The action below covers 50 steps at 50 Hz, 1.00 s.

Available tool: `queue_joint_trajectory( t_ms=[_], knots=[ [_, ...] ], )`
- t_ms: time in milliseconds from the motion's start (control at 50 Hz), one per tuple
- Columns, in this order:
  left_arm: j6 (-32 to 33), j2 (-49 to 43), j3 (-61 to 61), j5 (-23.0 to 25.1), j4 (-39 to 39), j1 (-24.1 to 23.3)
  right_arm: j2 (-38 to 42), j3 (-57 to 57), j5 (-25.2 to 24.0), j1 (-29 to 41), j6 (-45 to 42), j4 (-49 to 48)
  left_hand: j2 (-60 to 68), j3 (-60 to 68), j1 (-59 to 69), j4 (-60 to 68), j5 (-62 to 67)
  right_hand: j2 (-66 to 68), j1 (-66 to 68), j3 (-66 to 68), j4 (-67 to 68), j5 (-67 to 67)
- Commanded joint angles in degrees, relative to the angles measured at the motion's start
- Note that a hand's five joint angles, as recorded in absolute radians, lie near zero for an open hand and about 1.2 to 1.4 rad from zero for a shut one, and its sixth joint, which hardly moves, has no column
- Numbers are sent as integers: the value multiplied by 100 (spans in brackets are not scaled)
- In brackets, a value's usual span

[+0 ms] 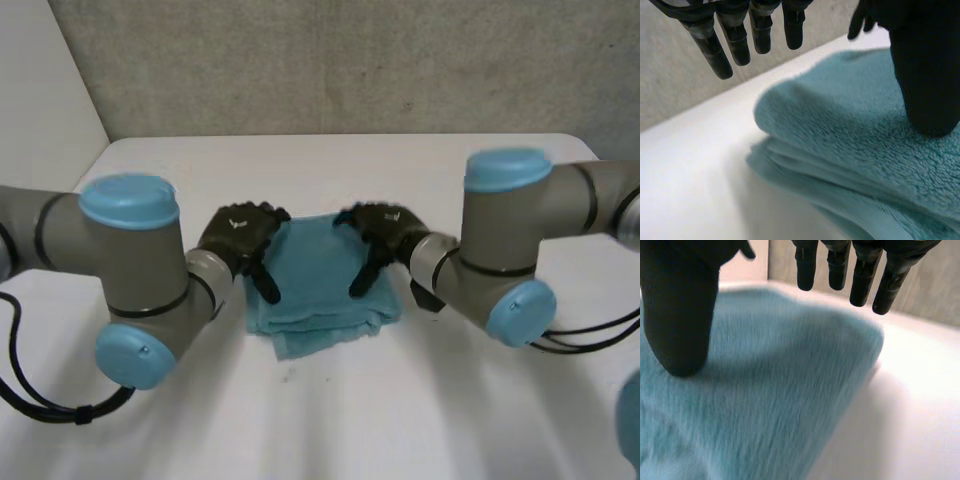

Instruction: Fold the laundry

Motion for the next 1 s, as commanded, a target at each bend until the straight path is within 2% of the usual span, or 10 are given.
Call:
queue_joint_trajectory(
  t_ms=[20, 60, 140, 180, 220, 340, 460, 800, 1000],
  knots=[
    [185, 1190, 174, 7, -18, 9, -1402, 30, 193, -178, 39, -7, -41, -105, -40, -59, -139, -252, -177, -231, -328, -357],
    [185, 1506, 236, -2, -45, 61, -1747, 74, 333, -258, 39, -16, -57, -122, -57, -75, -156, -252, -177, -231, -328, -357],
    [106, 2210, 394, -2, -273, 210, -2843, 390, 1114, -564, -57, -95, -163, -227, -162, -181, -261, -252, -177, -231, -328, -357],
    [-26, 2500, 525, 24, -580, 447, -2986, 461, 1212, -644, -67, -112, -163, -227, -162, -181, -261, -252, -177, -231, -328, -357],
    [-227, 2746, 631, 51, -991, 728, -3460, 776, 1397, -977, -145, -165, -163, -227, -162, -181, -261, -252, -177, -231, -328, -357],
    [-589, 3134, 596, 270, -1600, 1151, -3936, 1392, 1362, -1233, -576, -183, -163, -227, -162, -181, -261, -252, -177, -231, -328, -357],
    [-659, 3274, 289, 595, -1592, 1160, -4113, 1780, 1336, -1278, -823, -200, -163, -227, -162, -181, -261, -252, -177, -231, -328, -357],
    [-571, 3327, -160, 613, -1038, 1151, -4095, 2026, 730, -1313, -928, -262, -159, -223, -158, -176, -257, -252, -177, -231, -328, -357],
    [-317, 3327, -238, 631, -1064, 1143, -4086, 2193, 703, -1242, -1306, -262, -108, -172, -107, -126, -206, -252, -177, -231, -328, -357]
  ],
)
